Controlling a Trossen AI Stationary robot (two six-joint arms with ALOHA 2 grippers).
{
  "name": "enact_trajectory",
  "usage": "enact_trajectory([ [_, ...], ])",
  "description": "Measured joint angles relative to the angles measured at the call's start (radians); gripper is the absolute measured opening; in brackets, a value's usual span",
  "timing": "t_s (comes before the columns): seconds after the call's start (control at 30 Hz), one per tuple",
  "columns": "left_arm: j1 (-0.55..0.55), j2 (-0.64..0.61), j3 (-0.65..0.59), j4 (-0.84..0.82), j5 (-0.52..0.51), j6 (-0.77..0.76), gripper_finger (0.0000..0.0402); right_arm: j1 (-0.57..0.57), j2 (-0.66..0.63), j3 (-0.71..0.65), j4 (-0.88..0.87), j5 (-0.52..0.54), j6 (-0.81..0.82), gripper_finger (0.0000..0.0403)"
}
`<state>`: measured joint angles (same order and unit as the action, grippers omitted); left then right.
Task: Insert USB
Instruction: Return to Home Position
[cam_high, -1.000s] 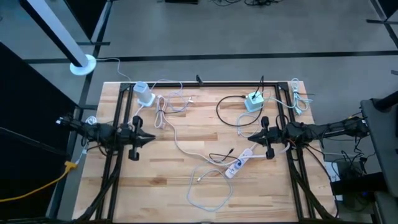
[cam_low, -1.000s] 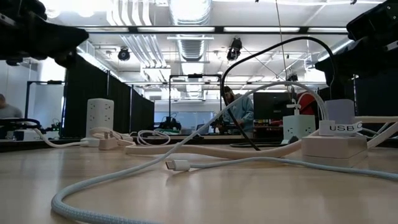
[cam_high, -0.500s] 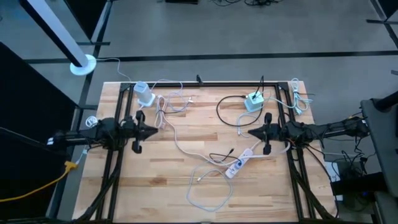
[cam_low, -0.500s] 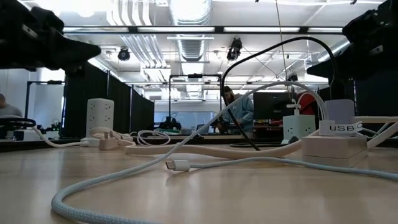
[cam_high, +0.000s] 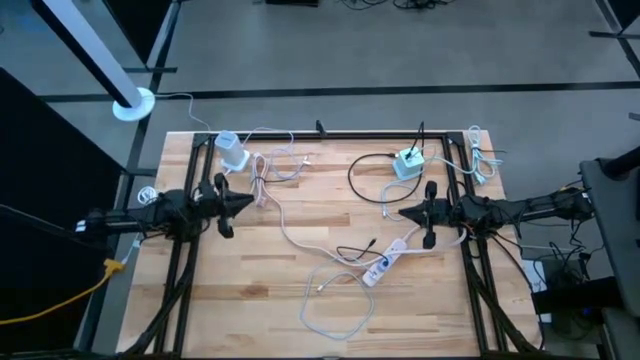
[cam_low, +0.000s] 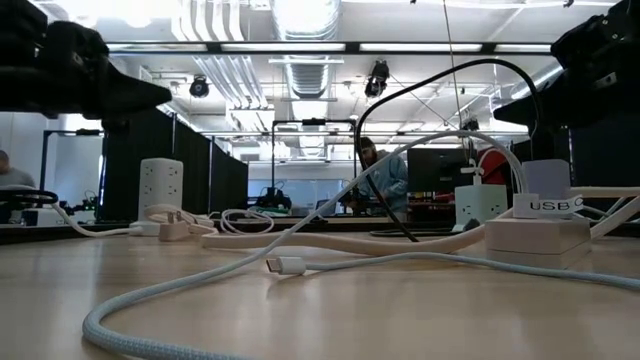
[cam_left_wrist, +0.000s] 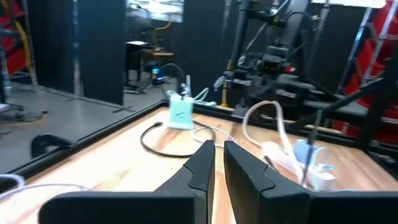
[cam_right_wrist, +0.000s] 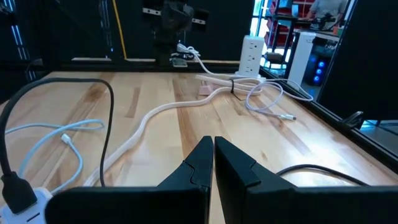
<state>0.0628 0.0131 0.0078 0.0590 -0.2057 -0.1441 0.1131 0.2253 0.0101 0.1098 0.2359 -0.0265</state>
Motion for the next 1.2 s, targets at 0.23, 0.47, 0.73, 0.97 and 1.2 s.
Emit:
enact_trajectory([
  [0.23, 0.0, 0.028, 0.0, 0.0, -0.01, 0.005, 0.0022, 0.0, 0.0, 0.0, 0.0, 0.0, 0.0, 0.0],
  [0.47, 0.0, 0.047, 0.0, 0.0, -0.01, 0.007, 0.0022, 0.0, 0.0, 0.0, 0.0, 0.0, 0.0, 0.0],
  [0.73, 0.0, 0.064, 0.0, 0.0, -0.01, 0.007, 0.0022, 0.0, 0.0, 0.0, 0.0, 0.0, 0.0, 0.0],
  [0.97, 0.0, 0.064, 0.0, 0.0, -0.01, 0.007, 0.0022, 0.002, -0.002, 0.0, -0.002, 0.0, 0.0, 0.0],
  [1.2, 0.0, 0.064, 0.0, -0.003, -0.012, 0.007, 0.0022, -0.047, -0.225, 0.003, 0.02, -0.031, -0.001, 0.0],
])
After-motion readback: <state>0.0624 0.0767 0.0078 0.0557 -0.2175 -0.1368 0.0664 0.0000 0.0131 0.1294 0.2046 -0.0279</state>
